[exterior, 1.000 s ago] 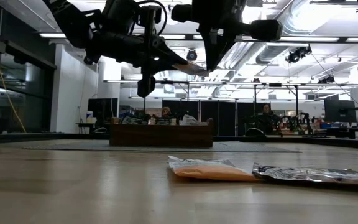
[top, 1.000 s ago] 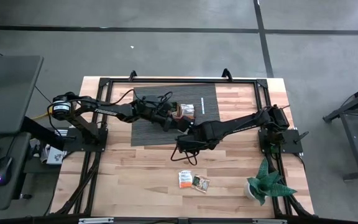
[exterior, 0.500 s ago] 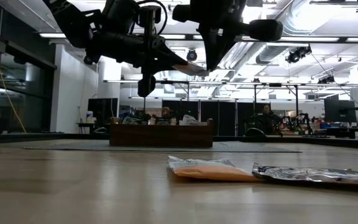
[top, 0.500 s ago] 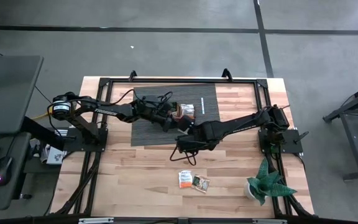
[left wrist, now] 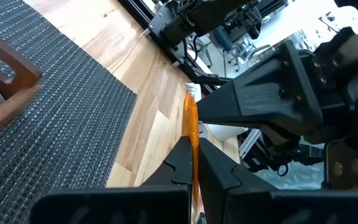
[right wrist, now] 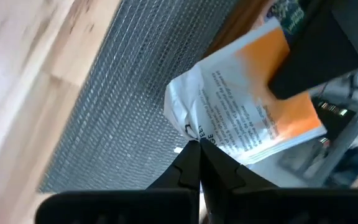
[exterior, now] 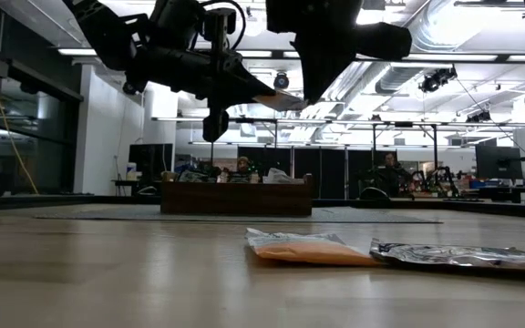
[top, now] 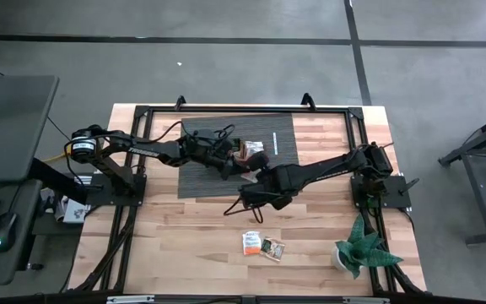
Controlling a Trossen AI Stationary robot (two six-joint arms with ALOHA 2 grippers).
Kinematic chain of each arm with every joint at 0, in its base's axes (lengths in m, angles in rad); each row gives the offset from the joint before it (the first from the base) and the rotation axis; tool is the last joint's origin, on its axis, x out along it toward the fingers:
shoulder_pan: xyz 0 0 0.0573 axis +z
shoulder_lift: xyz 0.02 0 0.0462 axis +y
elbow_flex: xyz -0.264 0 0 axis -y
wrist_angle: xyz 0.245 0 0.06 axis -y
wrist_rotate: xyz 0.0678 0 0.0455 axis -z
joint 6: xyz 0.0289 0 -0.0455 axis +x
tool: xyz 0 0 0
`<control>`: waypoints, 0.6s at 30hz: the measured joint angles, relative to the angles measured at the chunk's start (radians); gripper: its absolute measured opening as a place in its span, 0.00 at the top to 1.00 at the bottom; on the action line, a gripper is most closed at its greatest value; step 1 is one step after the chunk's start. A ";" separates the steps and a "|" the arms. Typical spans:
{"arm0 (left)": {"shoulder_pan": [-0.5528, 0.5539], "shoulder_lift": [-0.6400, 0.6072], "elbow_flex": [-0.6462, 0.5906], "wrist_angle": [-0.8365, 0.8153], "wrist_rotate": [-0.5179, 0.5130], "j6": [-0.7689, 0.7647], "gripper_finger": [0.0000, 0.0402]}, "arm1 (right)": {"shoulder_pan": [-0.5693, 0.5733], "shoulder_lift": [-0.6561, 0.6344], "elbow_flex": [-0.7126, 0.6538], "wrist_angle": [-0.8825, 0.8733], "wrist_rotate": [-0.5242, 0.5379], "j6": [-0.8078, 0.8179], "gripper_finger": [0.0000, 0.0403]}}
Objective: Pick & Place Tea
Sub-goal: Put the orange tea bag into the right section of the wooden organizer
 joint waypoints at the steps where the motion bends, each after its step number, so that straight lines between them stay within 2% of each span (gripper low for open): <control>1: 0.000 0.000 0.000 -0.001 0.003 0.000 1.00 | 0.000 0.000 0.000 0.000 -0.008 0.032 1.00; 8: -0.001 0.000 -0.001 -0.006 0.012 0.000 1.00 | -0.001 0.000 0.001 0.008 -0.110 0.189 0.96; 14: 0.000 -0.001 -0.001 0.000 0.007 0.000 1.00 | -0.002 0.001 -0.001 0.031 -0.257 0.279 0.77; 18: 0.005 -0.001 -0.001 -0.001 -0.004 0.014 1.00 | -0.003 0.001 -0.001 0.054 -0.274 0.368 0.62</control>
